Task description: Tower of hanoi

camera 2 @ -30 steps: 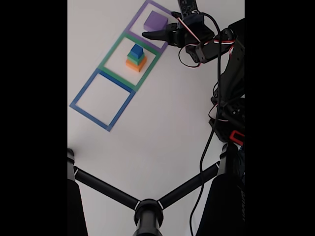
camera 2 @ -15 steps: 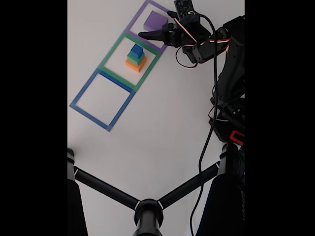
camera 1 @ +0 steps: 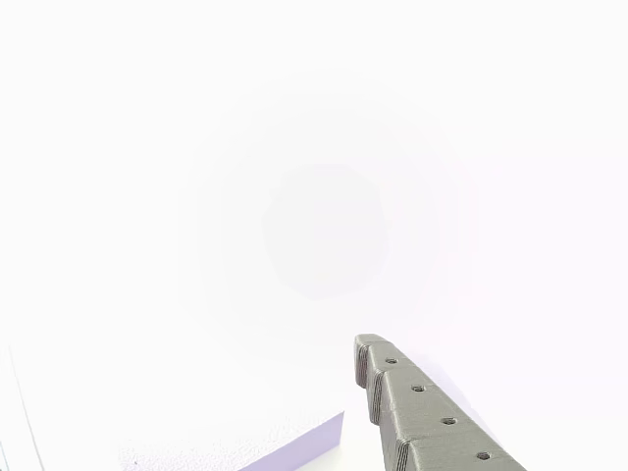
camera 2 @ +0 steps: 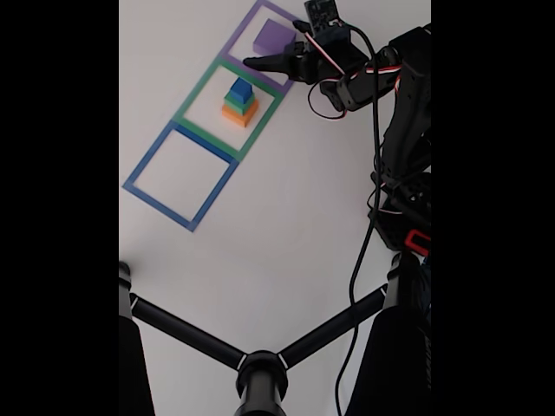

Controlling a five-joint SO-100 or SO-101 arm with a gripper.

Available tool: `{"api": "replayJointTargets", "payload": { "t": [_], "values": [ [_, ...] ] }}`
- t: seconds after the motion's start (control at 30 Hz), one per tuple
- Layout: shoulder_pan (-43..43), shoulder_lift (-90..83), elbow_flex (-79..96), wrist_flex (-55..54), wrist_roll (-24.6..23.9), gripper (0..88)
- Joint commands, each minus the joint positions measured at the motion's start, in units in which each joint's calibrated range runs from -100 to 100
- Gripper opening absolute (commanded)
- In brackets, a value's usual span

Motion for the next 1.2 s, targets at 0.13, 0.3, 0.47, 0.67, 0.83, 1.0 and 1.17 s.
{"api": "replayJointTargets", "payload": {
  "t": [0.13, 0.3, 0.47, 0.67, 0.83, 1.0, 1.17],
  "values": [
    [-1.62, -0.04, -1.61, -1.54, 0.0, 48.2],
    [-1.62, 0.61, -1.61, -1.87, 0.0, 48.2],
    [-1.34, 1.17, -1.61, -2.27, 0.0, 48.2],
    [-1.34, 1.5, -1.61, -2.68, 0.0, 48.1],
    [-1.14, 2.06, -1.7, -3.32, 0.0, 47.8],
    [-1.05, 2.47, -1.97, -3.41, 0.0, 47.2],
    [-0.95, 2.87, -2.24, -3.97, 0.0, 46.2]
  ]
}}
